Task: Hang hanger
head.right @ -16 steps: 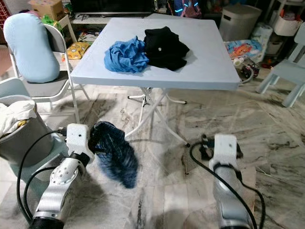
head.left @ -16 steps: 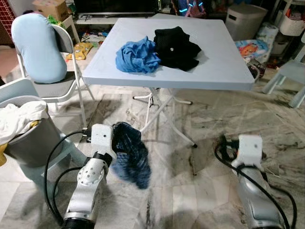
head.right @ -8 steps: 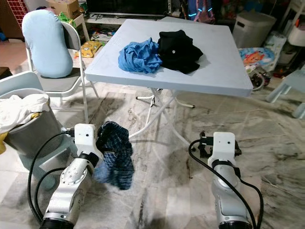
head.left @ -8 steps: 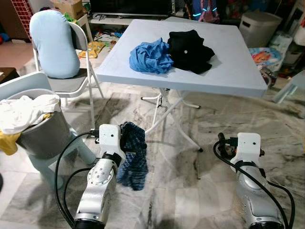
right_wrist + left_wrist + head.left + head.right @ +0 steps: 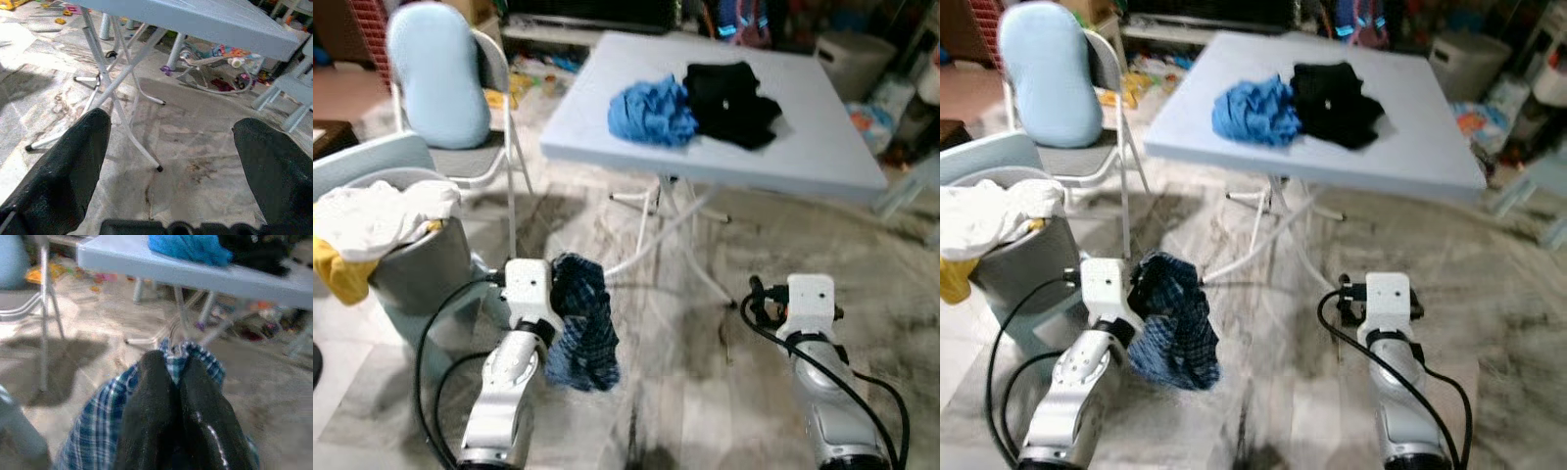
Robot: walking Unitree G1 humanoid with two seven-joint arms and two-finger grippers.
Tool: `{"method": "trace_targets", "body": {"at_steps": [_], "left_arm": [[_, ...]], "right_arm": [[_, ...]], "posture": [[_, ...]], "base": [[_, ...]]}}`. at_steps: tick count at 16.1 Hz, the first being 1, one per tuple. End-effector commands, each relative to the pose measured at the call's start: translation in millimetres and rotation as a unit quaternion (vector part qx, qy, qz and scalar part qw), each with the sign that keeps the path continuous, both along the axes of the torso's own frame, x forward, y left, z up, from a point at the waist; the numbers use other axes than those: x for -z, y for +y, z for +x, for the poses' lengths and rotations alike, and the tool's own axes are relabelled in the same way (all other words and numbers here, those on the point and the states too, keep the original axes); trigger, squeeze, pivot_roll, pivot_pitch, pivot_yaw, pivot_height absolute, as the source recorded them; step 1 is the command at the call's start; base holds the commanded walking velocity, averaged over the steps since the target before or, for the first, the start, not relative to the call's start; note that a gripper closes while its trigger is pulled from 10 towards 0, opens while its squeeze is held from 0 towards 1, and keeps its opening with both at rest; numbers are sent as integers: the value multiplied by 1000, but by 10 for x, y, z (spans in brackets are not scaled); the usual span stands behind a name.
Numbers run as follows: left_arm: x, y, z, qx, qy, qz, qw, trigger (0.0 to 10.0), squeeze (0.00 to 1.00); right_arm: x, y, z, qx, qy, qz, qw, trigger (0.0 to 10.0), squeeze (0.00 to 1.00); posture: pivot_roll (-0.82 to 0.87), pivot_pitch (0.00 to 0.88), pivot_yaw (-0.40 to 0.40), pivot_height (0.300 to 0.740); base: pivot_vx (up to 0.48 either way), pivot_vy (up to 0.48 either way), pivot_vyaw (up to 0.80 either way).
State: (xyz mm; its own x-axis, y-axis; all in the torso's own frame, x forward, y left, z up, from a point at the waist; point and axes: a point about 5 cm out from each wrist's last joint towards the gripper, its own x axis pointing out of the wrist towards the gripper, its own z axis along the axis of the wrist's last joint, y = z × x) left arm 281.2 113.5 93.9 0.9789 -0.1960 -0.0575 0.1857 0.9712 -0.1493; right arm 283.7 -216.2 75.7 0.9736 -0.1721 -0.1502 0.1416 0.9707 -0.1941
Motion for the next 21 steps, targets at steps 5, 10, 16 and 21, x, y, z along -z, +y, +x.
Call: {"method": "trace_targets", "body": {"at_steps": [5, 10, 16, 21], "left_arm": [[-40, -35, 11, 16, 5, -12, 1000, 10000, 0], [-45, -43, -18, 22, 10, -26, 999, 10000, 0], [-165, -108, 32, 48, -2, -24, 999, 10000, 0], [-223, -103, 40, 66, -22, -38, 997, 10000, 0]], "right_arm": [[42, -53, -98, 6, 11, -7, 1000, 10000, 0], [73, 87, -114, -16, 15, -1, 1000, 10000, 0], [66, 56, -131, -9, 18, 0, 1000, 10000, 0], [60, 85, -153, -10, 19, 3, 1000, 10000, 0]], "posture": [[-70, 119, -32, 740], [-62, 137, -35, 740], [-70, 146, -35, 740], [-80, 157, -30, 740]], "base": [[0, 480, 0], [0, 480, 0], [0, 457, 0], [0, 0, -104]]}}
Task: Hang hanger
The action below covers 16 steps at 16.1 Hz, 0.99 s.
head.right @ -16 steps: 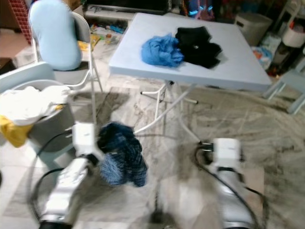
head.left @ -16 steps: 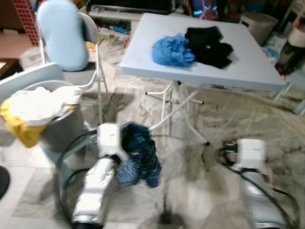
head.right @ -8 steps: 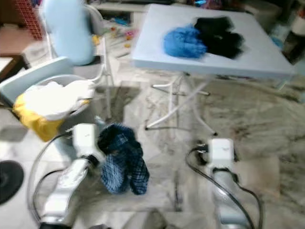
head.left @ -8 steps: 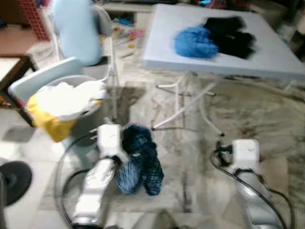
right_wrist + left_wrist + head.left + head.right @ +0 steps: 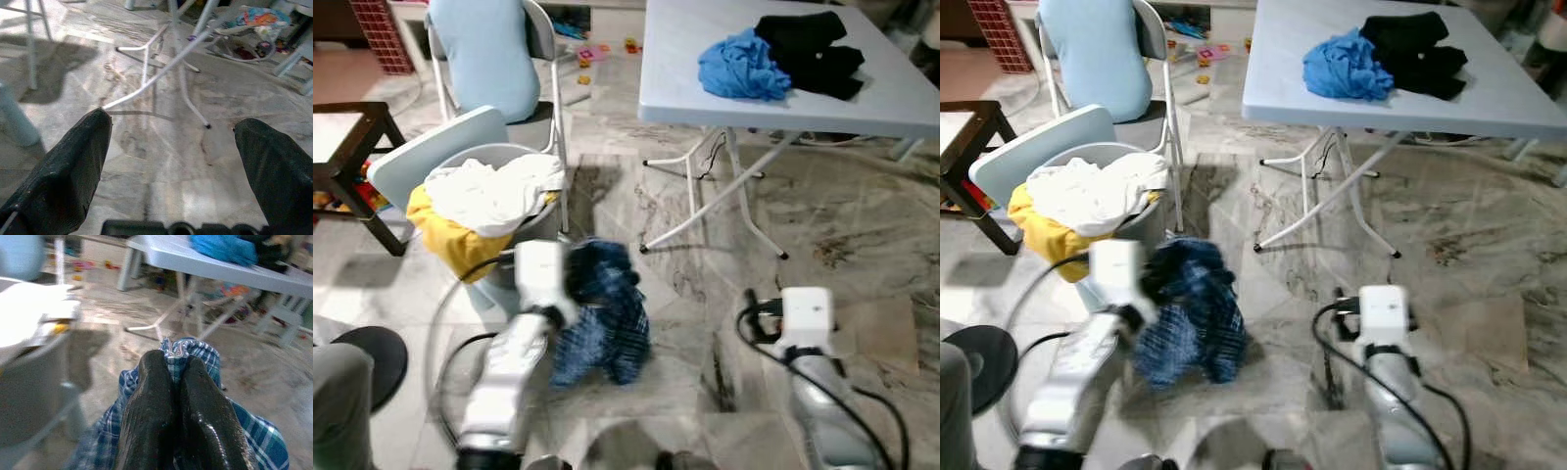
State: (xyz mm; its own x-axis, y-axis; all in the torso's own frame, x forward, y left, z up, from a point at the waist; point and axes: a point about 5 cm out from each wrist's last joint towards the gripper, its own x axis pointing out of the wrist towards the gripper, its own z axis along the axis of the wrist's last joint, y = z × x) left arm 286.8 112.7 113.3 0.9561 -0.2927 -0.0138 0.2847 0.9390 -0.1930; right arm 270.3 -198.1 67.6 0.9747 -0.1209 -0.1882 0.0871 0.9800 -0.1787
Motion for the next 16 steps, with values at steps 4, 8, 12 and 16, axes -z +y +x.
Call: {"method": "trace_targets", "body": {"at_steps": [4, 8, 12, 16], "left_arm": [[-40, -144, -54, 43, -9, -35, 998, 10000, 0], [-60, -149, -55, 47, -11, -37, 998, 10000, 0], [-42, -146, -71, 50, -7, -40, 998, 10000, 0], [-39, -167, -67, 54, -4, -41, 998, 10000, 0]], "right_arm": [[-26, -100, -21, 13, 1, -9, 1000, 10000, 0], [-44, -59, 9, 8, 0, -9, 1000, 10000, 0], [-25, -46, -1, 5, 5, -10, 1000, 10000, 0], [-25, -44, 3, 6, 6, -8, 1000, 10000, 0]], "posture": [[-80, 159, -30, 740], [-79, 175, -33, 740], [-81, 181, -32, 740], [-84, 179, -30, 740]], "base": [[142, 0, -681], [365, 0, -800], [358, 0, -800], [339, 141, -655]]}}
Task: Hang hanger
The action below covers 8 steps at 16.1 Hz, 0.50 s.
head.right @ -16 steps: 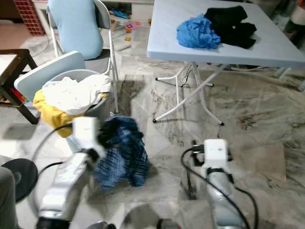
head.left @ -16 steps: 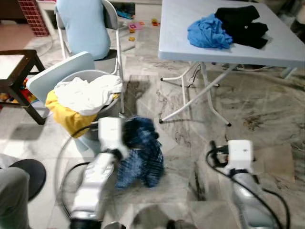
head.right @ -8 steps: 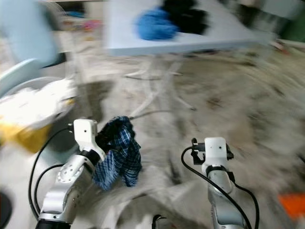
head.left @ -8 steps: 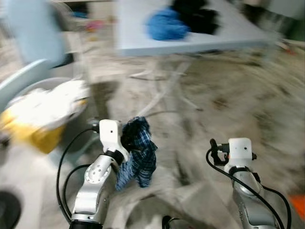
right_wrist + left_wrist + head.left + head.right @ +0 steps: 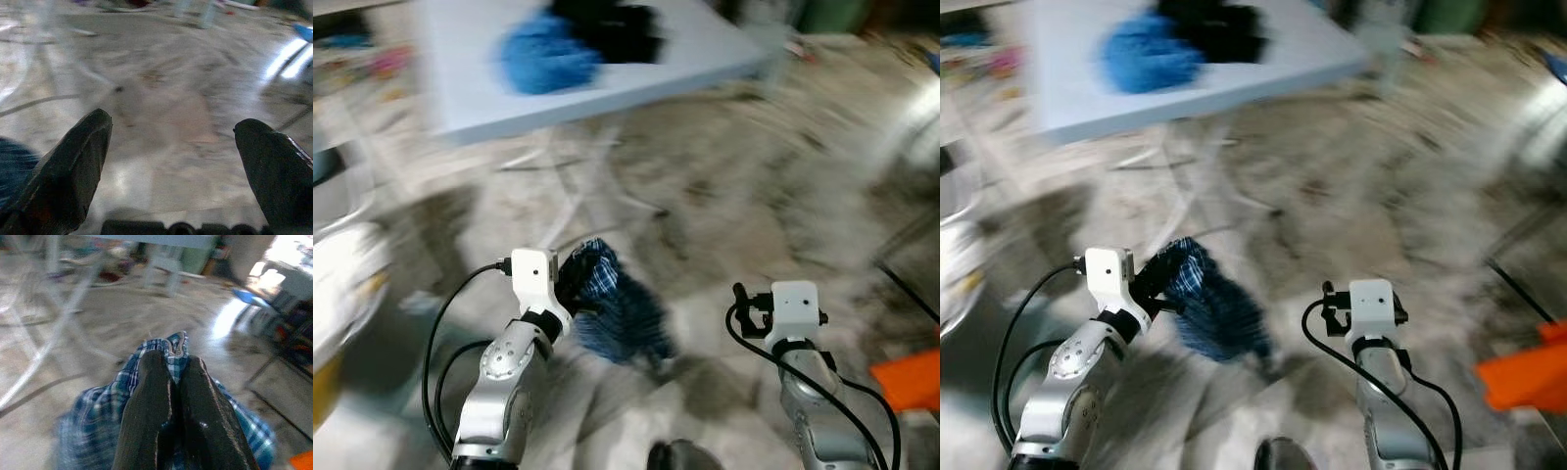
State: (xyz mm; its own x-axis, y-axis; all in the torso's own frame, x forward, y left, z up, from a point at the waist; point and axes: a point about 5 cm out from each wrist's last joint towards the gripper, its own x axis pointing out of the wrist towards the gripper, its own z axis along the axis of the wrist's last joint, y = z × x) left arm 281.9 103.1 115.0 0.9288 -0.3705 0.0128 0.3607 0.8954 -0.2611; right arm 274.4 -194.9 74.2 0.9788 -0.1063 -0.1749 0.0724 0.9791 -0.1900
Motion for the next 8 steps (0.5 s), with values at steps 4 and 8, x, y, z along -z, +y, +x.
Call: {"method": "trace_targets", "body": {"at_steps": [4, 8], "left_arm": [[15, -53, -9, 17, 3, 5, 1000, 10000, 0], [83, 34, 34, 29, 12, 36, 999, 10000, 0]], "right_arm": [[49, -59, -24, 20, 8, 5, 1000, 10000, 0], [89, -4, 27, 37, -3, 35, 999, 10000, 0]], "posture": [[-69, 152, -2, 740], [-38, 110, 69, 740]], "base": [[330, 337, -489], [332, 347, 0]]}}
